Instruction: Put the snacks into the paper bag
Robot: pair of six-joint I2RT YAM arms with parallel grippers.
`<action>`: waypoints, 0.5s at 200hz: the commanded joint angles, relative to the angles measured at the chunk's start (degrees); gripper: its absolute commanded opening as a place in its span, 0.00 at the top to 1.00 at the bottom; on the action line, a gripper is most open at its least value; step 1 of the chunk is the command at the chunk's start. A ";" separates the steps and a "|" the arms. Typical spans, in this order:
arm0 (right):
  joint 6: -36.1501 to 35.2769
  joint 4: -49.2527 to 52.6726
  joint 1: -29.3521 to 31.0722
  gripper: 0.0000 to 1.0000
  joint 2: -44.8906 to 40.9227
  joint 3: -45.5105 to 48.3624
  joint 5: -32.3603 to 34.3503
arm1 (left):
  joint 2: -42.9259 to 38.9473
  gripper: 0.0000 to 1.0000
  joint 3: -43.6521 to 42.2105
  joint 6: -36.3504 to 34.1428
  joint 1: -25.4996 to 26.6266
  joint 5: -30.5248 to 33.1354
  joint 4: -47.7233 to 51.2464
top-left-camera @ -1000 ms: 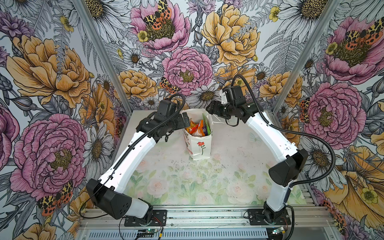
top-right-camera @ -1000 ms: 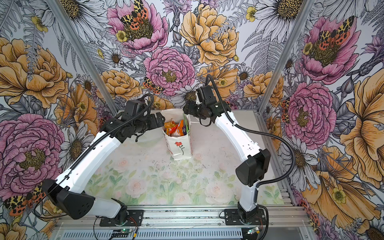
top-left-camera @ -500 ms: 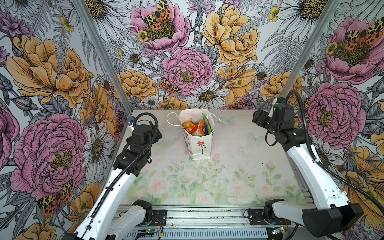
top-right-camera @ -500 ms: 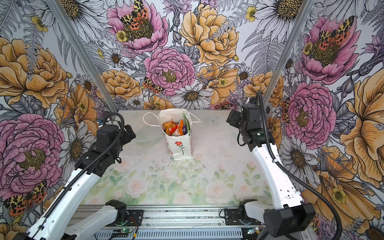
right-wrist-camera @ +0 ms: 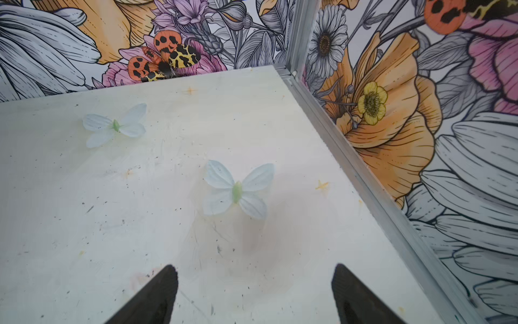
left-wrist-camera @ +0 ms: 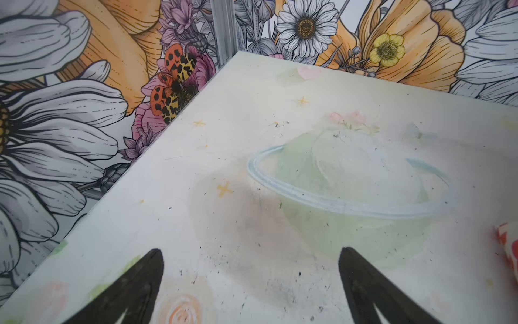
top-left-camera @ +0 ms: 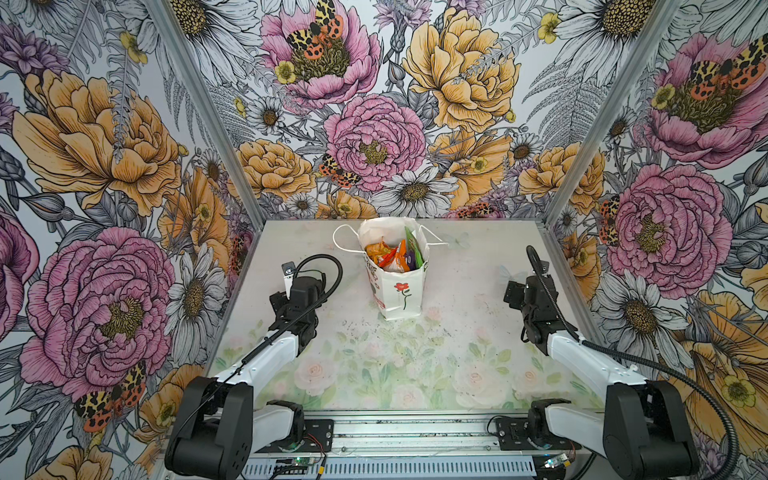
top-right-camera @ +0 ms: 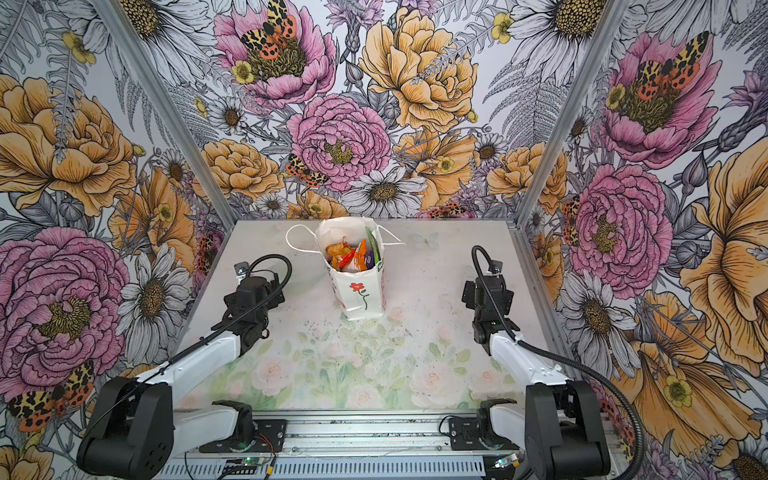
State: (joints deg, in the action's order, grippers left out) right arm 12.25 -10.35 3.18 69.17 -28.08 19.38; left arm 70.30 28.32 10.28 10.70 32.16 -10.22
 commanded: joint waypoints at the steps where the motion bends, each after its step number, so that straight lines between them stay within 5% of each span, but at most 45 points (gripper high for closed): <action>1: -5.63 -17.38 -0.03 0.12 3.80 3.02 0.12 | 4.04 0.01 -6.02 -9.18 0.42 -2.11 -27.08; 18: -6.02 -20.86 0.05 0.12 7.01 3.76 0.84 | 7.39 0.01 -7.27 -13.39 1.60 -1.33 -33.31; 46: -9.41 -28.90 -0.65 0.11 8.98 5.19 -4.07 | 12.34 0.01 -9.49 -19.77 0.54 -8.73 -44.10; 62: -8.19 -33.73 -3.25 0.11 12.36 5.79 -12.90 | 15.80 0.01 -12.35 -17.18 -1.46 -7.33 -54.20; 77: -8.29 -38.82 -3.72 0.11 16.85 6.55 -13.90 | 16.84 0.01 -14.77 -14.33 -5.17 -15.14 -57.39; 88: -9.21 -38.77 -3.67 0.11 18.75 5.60 -15.64 | 21.92 0.01 -14.01 -14.89 -5.64 -15.19 -63.03; 100: -8.47 -38.14 -4.54 0.11 18.68 5.13 -17.08 | 18.46 0.01 -11.85 -14.15 -5.75 -15.69 -53.34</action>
State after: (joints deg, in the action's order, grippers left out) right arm 4.45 -42.39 -0.51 86.59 -22.59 8.47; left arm 89.27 14.50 -4.89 5.91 22.26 -61.08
